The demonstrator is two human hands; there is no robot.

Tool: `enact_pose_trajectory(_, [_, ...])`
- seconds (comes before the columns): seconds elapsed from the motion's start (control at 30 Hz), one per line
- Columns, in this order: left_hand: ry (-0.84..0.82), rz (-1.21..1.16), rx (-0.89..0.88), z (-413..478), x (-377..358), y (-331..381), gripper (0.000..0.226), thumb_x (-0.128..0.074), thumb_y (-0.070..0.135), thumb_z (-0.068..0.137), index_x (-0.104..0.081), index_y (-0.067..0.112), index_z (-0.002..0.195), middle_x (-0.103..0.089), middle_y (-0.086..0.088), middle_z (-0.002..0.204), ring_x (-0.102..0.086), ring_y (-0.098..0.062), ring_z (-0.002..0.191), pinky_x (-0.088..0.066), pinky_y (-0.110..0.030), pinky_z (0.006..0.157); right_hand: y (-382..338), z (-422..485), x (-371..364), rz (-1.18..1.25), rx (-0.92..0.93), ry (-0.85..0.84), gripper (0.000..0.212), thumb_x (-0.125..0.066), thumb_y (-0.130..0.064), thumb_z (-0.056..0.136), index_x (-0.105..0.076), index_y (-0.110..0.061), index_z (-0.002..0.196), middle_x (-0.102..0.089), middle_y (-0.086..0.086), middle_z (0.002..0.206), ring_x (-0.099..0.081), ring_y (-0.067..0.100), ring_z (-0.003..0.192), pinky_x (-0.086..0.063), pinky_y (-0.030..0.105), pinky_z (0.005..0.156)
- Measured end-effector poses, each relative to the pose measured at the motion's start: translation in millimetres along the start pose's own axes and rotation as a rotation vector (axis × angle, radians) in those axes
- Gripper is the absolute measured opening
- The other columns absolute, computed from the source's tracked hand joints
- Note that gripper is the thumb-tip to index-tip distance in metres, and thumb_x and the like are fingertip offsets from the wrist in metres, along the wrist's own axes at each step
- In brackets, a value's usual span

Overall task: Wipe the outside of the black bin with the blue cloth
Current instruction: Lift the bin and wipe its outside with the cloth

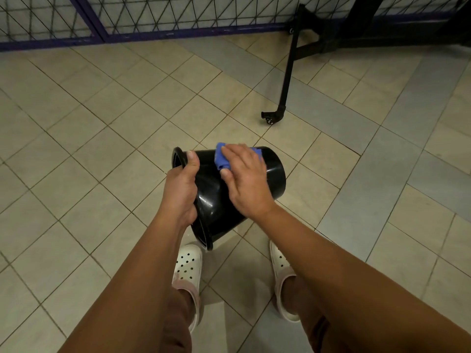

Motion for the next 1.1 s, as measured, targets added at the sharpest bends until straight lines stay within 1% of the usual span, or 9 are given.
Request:
enact_pose_trajectory(0.1, [0.055, -0.003, -0.009, -3, 3, 0, 0.045, -0.051, 0.048, 0.097, -0.064, 0.007, 0.112, -0.072, -0.009, 0.099, -0.073, -0.025, 0.089, -0.060, -0.034, 0.066, 43, 0, 7, 0.000, -0.285, 0.075, 0.049, -0.033, -0.040, 0.095, -0.045, -0.013, 0.135, -0.043, 0.003, 0.138, -0.031, 0.021, 0.131, -0.026, 0.049, 0.110])
enact_pose_trajectory(0.2, [0.137, -0.065, 0.022, -5, 10, -3, 0.041, -0.052, 0.051, 0.096, -0.062, 0.013, 0.110, -0.069, -0.010, 0.109, -0.069, -0.027, 0.099, -0.058, -0.044, 0.080, 60, -19, 2, 0.075, -0.510, 0.133, 0.046, -0.041, -0.027, 0.097, -0.037, -0.009, 0.139, -0.032, 0.007, 0.142, -0.023, 0.022, 0.130, -0.029, 0.044, 0.110])
enact_pose_trajectory(0.27, [0.175, -0.118, 0.062, -3, 14, -4, 0.042, -0.053, 0.053, 0.095, -0.062, 0.014, 0.108, -0.069, -0.012, 0.109, -0.068, -0.030, 0.100, -0.056, -0.049, 0.085, 43, -28, -4, 0.102, -0.511, 0.152, 0.045, -0.042, -0.025, 0.096, -0.037, -0.008, 0.138, -0.031, 0.008, 0.140, -0.023, 0.024, 0.128, -0.031, 0.045, 0.108])
enact_pose_trajectory(0.43, [0.208, -0.200, 0.141, 0, 17, -11, 0.048, -0.050, 0.055, 0.096, -0.064, 0.009, 0.105, -0.073, -0.014, 0.101, -0.074, -0.028, 0.087, -0.061, -0.039, 0.065, -13, -26, -14, 0.044, -0.197, 0.039, 0.052, -0.032, -0.038, 0.091, -0.046, -0.013, 0.134, -0.042, 0.003, 0.135, -0.025, 0.023, 0.130, -0.032, 0.053, 0.101])
enact_pose_trajectory(0.5, [0.170, -0.233, 0.125, 1, 12, -9, 0.046, -0.050, 0.051, 0.097, -0.064, 0.008, 0.106, -0.073, -0.015, 0.105, -0.073, -0.029, 0.094, -0.061, -0.040, 0.068, -10, -16, -8, -0.001, -0.150, 0.027, 0.052, -0.031, -0.041, 0.091, -0.045, -0.017, 0.136, -0.041, 0.000, 0.137, -0.023, 0.020, 0.133, -0.027, 0.052, 0.104])
enact_pose_trajectory(0.67, [0.154, -0.224, 0.096, -3, 6, -8, 0.041, -0.051, 0.050, 0.097, -0.061, 0.011, 0.107, -0.069, -0.012, 0.107, -0.068, -0.031, 0.101, -0.056, -0.047, 0.083, 42, -7, 7, 0.042, -0.480, 0.119, 0.048, -0.042, -0.034, 0.096, -0.033, -0.020, 0.141, -0.028, 0.001, 0.144, -0.019, 0.023, 0.134, -0.027, 0.052, 0.107])
enact_pose_trajectory(0.8, [0.207, -0.261, 0.145, -4, 8, -17, 0.049, -0.054, 0.055, 0.094, -0.058, 0.012, 0.117, -0.068, -0.013, 0.114, -0.066, -0.032, 0.104, -0.052, -0.056, 0.091, 69, -18, 3, 0.199, -0.724, 0.202, 0.054, -0.042, -0.030, 0.097, -0.024, -0.016, 0.146, -0.019, 0.004, 0.147, -0.016, 0.025, 0.132, -0.024, 0.029, 0.101])
enact_pose_trajectory(0.9, [0.229, -0.266, 0.154, -3, 7, -21, 0.047, -0.055, 0.056, 0.093, -0.059, 0.013, 0.112, -0.069, -0.012, 0.113, -0.066, -0.032, 0.103, -0.052, -0.056, 0.091, 63, -30, -1, 0.226, -0.835, 0.237, 0.055, -0.044, -0.029, 0.096, -0.023, -0.016, 0.146, -0.017, 0.004, 0.147, -0.020, 0.027, 0.129, -0.029, 0.029, 0.098])
enact_pose_trajectory(1.1, [0.285, -0.357, 0.141, 2, 12, -21, 0.051, -0.059, 0.054, 0.091, -0.063, 0.009, 0.113, -0.072, -0.016, 0.110, -0.072, -0.034, 0.097, -0.057, -0.057, 0.085, -5, -43, -11, 0.119, -0.595, 0.132, 0.061, -0.051, -0.027, 0.093, -0.022, -0.017, 0.146, -0.014, 0.005, 0.145, -0.016, 0.023, 0.123, -0.039, 0.041, 0.099])
Point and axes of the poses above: each hand's wrist, its own z-axis towards the middle knuckle, its own x-axis out of the back of the hand, y = z × x, the point moved 8 cm from there along z, towards the middle knuckle
